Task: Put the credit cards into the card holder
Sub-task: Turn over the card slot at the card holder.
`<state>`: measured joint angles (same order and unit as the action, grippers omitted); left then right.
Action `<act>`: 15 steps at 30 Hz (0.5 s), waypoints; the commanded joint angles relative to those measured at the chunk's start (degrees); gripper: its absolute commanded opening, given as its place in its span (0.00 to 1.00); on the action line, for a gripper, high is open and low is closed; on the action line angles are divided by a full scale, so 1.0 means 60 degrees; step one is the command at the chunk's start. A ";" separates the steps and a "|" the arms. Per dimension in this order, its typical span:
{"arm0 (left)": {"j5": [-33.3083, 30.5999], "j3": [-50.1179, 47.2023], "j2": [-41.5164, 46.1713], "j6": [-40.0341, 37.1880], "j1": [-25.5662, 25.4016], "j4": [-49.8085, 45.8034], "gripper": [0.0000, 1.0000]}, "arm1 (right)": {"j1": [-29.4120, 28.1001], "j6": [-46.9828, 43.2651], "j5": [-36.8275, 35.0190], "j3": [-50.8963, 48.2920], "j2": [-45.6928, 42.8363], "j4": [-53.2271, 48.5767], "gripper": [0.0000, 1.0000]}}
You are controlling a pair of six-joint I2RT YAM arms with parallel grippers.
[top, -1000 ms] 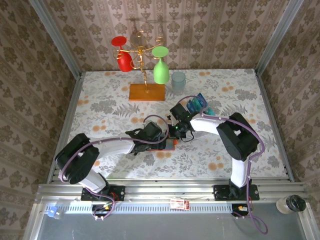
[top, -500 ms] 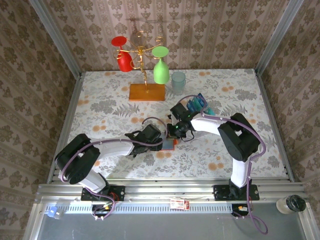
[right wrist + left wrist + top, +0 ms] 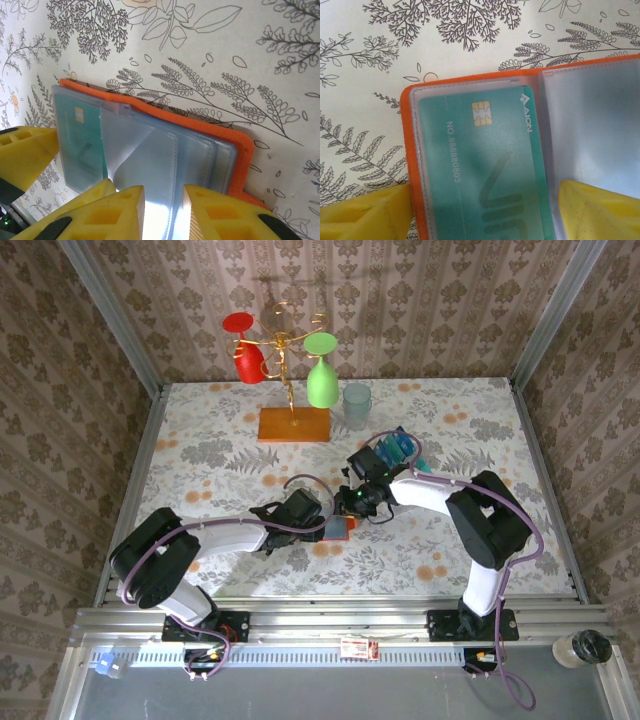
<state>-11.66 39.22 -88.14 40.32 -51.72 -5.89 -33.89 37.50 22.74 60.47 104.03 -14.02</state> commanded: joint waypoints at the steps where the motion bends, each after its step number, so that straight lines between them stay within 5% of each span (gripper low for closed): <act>1: 0.0413 -0.0225 -0.0172 0.0029 -0.0066 0.0275 0.77 | 0.0038 0.0094 0.0053 -0.0003 0.0341 0.0122 0.27; 15: 0.0451 -0.0286 -0.0189 0.0051 -0.0085 0.0372 0.76 | 0.0023 -0.0425 0.1177 0.0469 0.0541 0.0182 0.30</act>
<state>-11.81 39.00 -88.14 40.32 -51.72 -5.45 -33.74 36.21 26.59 61.80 106.80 -13.30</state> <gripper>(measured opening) 0.765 0.302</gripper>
